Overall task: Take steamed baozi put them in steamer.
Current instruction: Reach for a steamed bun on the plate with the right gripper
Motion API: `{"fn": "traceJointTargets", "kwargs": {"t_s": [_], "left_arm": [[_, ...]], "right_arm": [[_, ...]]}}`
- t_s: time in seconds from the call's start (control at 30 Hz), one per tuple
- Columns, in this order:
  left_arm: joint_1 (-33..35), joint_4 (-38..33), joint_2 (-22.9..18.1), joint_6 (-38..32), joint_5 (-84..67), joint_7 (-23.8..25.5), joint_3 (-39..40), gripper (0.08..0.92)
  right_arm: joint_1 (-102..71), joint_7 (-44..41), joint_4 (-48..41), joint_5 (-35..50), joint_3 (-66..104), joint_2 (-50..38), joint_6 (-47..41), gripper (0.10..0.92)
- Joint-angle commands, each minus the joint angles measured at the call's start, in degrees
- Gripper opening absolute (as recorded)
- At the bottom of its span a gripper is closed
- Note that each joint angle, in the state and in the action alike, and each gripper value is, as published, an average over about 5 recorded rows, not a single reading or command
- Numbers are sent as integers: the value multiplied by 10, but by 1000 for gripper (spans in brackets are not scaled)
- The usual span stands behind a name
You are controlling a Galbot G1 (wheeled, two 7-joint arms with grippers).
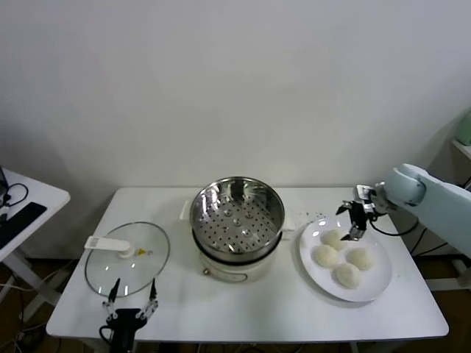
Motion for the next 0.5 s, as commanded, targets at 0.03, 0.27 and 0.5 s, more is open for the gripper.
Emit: {"fn": "traceJointTargets", "kwargs": {"t_s": [0.03,0.27,0.5], "left_arm": [[3,0,-1,-3,2,1,-5,823],[5,3,0,-8,7,1,-12,823],[6,7,-1,-10,11,2,-13,823]], "right_arm": [[60,-31,-79,-16,-107,63,21,823],[34,-33,-124,-33,-94,88,33,823],[-5,-26,-147,-50,-65,103,38,823]]}}
